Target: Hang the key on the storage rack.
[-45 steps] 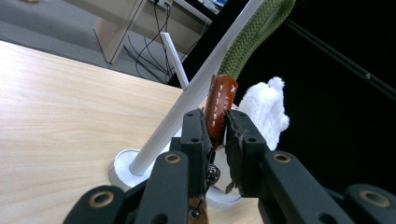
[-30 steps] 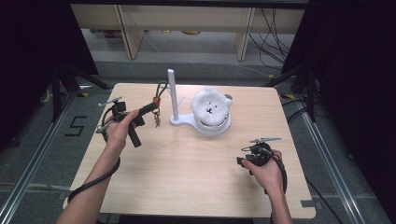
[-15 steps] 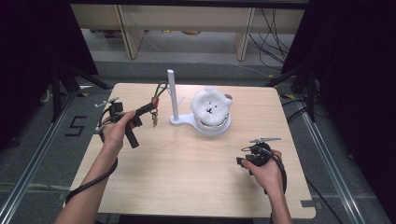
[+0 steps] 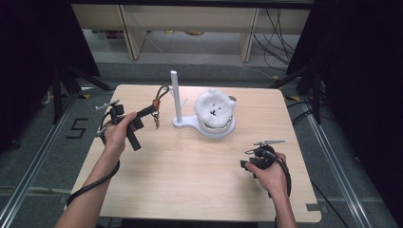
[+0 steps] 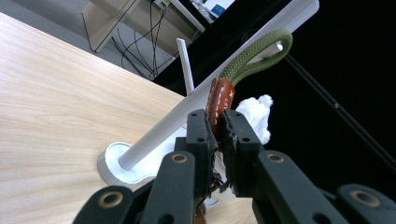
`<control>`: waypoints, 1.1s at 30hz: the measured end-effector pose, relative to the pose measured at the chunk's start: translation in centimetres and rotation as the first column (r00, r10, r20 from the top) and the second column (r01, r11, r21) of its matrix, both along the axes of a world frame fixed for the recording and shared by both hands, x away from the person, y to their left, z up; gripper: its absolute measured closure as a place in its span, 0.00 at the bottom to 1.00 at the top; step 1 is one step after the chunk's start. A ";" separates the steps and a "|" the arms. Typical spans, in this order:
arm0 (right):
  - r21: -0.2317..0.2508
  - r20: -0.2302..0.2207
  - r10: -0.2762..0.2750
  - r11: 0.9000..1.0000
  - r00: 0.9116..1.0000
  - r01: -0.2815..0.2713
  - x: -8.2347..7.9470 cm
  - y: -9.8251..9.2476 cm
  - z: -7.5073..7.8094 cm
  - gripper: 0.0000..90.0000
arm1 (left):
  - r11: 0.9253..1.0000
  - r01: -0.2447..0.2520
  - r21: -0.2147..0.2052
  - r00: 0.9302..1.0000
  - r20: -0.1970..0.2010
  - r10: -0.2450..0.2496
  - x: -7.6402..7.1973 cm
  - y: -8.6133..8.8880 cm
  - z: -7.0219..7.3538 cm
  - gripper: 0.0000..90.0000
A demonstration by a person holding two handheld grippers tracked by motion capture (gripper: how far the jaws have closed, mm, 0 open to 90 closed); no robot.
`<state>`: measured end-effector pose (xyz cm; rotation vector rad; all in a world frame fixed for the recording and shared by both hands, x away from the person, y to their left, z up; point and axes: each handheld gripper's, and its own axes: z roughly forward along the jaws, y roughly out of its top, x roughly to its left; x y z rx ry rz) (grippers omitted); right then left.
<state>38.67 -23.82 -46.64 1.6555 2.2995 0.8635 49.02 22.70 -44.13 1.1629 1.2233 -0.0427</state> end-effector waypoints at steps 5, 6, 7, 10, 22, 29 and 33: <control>0.007 0.002 -0.003 1.000 1.000 0.003 0.0 0.0 0.0 0.61 | 1.000 0.006 0.008 1.000 -0.007 -0.006 0.1 -0.4 0.1 0.90; 0.005 0.002 -0.001 1.000 1.000 0.001 0.0 0.0 0.0 0.61 | 1.000 0.005 0.012 1.000 -0.009 -0.005 0.2 -0.5 0.1 0.90; 0.009 0.006 -0.002 1.000 1.000 0.002 0.0 0.0 -0.1 0.62 | 1.000 0.006 0.014 1.000 -0.013 -0.006 0.2 -0.6 0.1 0.90; 0.002 0.003 -0.003 1.000 1.000 0.003 0.0 0.1 0.0 0.61 | 1.000 0.011 0.019 1.000 -0.022 -0.011 0.2 -0.9 -0.1 0.90; 0.011 0.018 -0.011 1.000 1.000 0.010 0.0 0.1 -0.2 0.61 | 0.996 0.002 0.084 1.000 0.009 -0.003 0.9 -1.7 -0.2 0.89; 0.015 0.017 -0.010 1.000 1.000 0.010 0.0 0.0 -0.2 0.61 | 0.982 -0.029 0.187 0.998 0.061 0.018 1.1 -2.7 -0.3 0.87; 0.014 0.018 -0.009 1.000 1.000 0.009 -0.1 0.0 -0.2 0.61 | 0.967 -0.037 0.250 0.996 0.089 0.015 1.2 -3.4 -0.5 0.86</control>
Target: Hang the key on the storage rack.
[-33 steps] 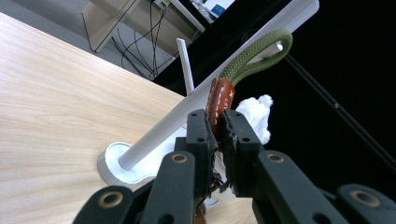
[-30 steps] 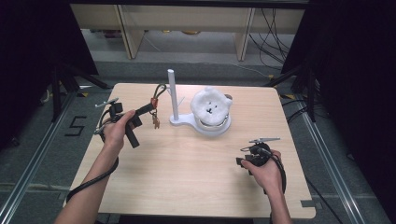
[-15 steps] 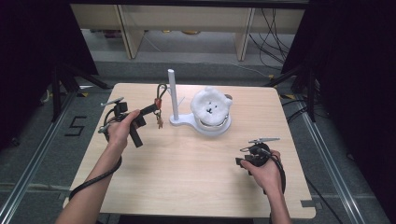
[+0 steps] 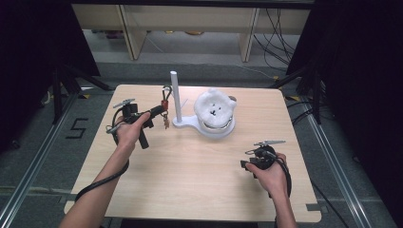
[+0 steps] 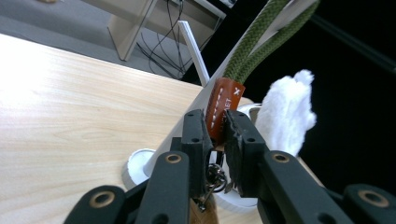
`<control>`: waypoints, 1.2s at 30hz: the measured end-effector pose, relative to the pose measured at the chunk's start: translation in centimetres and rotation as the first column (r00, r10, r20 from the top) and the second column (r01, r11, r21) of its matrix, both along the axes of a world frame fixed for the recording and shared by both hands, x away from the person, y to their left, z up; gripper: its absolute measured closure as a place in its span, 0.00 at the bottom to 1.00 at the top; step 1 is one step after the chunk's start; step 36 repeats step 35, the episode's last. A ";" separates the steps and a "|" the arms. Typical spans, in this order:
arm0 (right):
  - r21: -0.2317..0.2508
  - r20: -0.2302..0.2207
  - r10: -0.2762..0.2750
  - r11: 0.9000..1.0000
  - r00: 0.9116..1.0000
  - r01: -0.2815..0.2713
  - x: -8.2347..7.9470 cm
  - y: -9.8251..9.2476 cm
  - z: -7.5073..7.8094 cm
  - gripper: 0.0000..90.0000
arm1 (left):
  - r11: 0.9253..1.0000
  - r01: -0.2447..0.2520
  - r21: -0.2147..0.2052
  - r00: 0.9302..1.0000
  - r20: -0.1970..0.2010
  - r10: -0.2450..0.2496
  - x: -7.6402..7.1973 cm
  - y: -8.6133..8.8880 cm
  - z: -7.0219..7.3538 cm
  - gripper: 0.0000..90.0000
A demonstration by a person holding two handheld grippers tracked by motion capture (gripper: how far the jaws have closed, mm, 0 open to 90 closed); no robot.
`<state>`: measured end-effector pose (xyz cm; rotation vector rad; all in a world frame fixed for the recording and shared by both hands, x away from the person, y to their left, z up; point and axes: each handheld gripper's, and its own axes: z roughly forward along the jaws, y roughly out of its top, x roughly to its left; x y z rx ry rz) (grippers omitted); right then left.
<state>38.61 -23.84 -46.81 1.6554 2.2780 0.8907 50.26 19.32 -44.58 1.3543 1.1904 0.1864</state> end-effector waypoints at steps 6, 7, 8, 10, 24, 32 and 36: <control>0.012 -0.013 -0.017 1.000 1.000 0.018 0.0 0.1 0.1 0.61 | 0.996 -0.007 0.085 0.997 0.079 0.000 -0.1 -0.4 0.0 0.72; -0.007 -0.011 0.001 1.000 1.000 -0.002 0.0 -0.1 0.1 0.61 | 0.995 -0.006 0.103 0.996 0.089 -0.003 -0.2 -0.4 0.0 0.68; -0.010 -0.013 0.000 1.000 1.000 -0.001 0.0 -0.1 0.2 0.61 | 0.992 -0.006 0.125 0.995 0.103 -0.007 -0.5 -0.4 0.1 0.66; -0.005 -0.005 -0.005 1.000 1.000 0.005 0.0 -0.1 0.2 0.61 | 0.982 -0.002 0.191 0.989 0.148 -0.027 -1.3 -0.2 0.3 0.60; -0.020 0.060 -0.024 0.999 0.998 0.025 0.4 -2.0 -0.5 0.58 | 0.870 -0.096 0.484 0.975 0.222 -0.016 -12.1 5.7 -5.2 0.36; -0.022 0.076 -0.015 1.000 0.997 0.017 0.3 -1.7 -1.0 0.56 | 0.876 -0.153 0.457 0.961 0.277 0.023 -16.2 6.6 -6.9 0.36; 0.012 0.078 -0.001 1.000 0.997 0.000 0.4 -1.6 -0.9 0.56 | 0.879 -0.164 0.448 0.954 0.300 0.026 -16.2 6.5 -7.1 0.36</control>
